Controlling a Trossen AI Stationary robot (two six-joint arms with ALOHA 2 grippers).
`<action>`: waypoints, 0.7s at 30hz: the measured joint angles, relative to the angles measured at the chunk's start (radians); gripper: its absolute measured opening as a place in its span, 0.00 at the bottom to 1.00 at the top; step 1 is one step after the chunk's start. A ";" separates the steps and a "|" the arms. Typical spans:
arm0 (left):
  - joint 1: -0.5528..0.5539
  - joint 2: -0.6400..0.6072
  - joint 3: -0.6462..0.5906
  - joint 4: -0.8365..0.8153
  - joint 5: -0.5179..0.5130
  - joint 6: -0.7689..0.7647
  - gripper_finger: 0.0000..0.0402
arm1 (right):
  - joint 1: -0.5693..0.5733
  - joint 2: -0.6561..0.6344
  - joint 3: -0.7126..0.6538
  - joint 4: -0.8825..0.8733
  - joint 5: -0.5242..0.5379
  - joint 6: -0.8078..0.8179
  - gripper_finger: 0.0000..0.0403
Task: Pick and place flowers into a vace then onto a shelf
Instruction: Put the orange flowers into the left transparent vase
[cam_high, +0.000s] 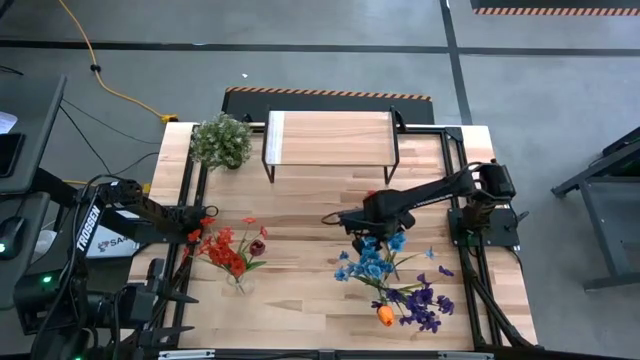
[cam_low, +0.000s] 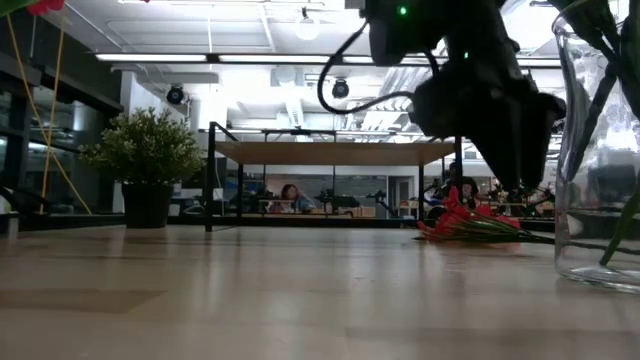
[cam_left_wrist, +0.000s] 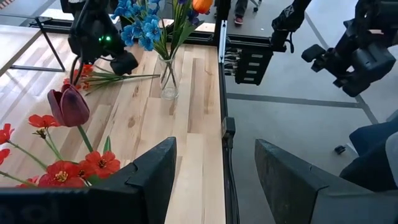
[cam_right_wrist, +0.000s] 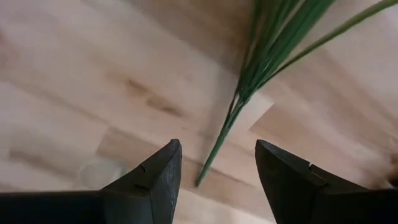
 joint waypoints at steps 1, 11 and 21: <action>0.000 0.000 0.000 0.000 0.000 0.000 0.62 | 0.000 0.000 -0.010 0.014 0.011 0.010 0.48; 0.000 0.000 0.000 0.000 0.036 0.000 0.62 | -0.017 0.000 -0.018 0.111 0.075 0.017 0.48; 0.000 0.000 0.000 0.000 0.042 -0.001 0.62 | -0.035 0.001 -0.125 0.202 0.061 0.066 0.48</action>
